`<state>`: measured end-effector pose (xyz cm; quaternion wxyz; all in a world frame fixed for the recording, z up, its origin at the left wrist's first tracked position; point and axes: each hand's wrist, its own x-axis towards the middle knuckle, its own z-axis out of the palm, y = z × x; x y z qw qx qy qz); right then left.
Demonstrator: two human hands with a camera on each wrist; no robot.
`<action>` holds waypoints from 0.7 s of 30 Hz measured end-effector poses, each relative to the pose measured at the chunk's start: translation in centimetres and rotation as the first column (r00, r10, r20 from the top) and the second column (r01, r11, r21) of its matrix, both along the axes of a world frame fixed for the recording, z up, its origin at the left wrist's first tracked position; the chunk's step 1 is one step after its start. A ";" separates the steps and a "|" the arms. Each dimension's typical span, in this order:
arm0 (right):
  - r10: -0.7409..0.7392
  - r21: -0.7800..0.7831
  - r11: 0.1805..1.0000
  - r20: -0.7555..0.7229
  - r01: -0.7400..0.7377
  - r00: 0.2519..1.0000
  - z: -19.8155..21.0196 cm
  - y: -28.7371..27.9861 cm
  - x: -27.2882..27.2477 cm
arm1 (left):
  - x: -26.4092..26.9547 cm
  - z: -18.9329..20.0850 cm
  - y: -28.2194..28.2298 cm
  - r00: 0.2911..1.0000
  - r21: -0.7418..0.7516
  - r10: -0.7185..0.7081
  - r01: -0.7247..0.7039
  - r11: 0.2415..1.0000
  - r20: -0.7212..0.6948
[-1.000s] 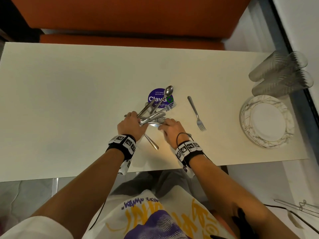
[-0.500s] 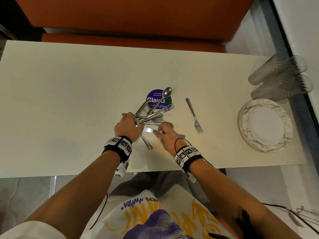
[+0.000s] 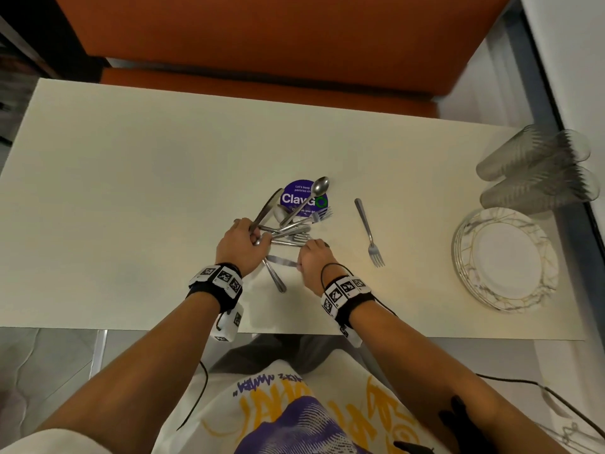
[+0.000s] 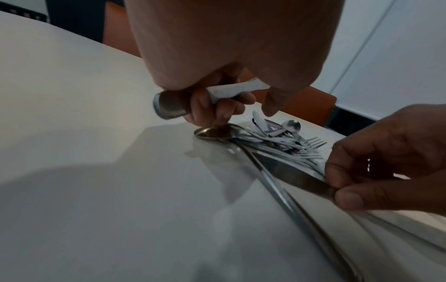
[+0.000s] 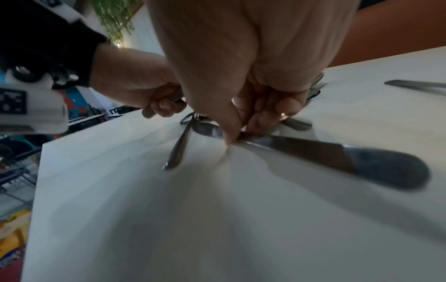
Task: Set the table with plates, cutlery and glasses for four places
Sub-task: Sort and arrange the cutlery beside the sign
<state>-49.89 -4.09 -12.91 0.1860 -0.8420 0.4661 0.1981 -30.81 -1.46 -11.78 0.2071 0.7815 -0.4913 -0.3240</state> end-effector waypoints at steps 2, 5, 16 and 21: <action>-0.026 0.068 0.997 -0.016 0.027 1.000 1.1 -0.9 0.1 | -0.2 0.2 -0.4 0.999 0.016 0.031 -0.030 0.999 -0.040; -0.081 0.205 0.976 0.013 0.077 0.997 2.9 -2.4 -0.7 | -0.5 0.4 -1.5 0.986 0.064 0.088 -0.080 0.995 -0.142; -0.517 0.401 0.846 0.457 0.352 0.724 9.1 -11.4 -3.6 | -4.8 3.9 -6.3 0.727 0.279 0.296 -0.149 0.949 -0.620; -0.704 0.506 0.709 0.557 0.491 0.440 9.5 -13.9 -4.0 | -7.6 5.3 -7.6 0.599 0.257 0.242 -0.062 0.964 -0.763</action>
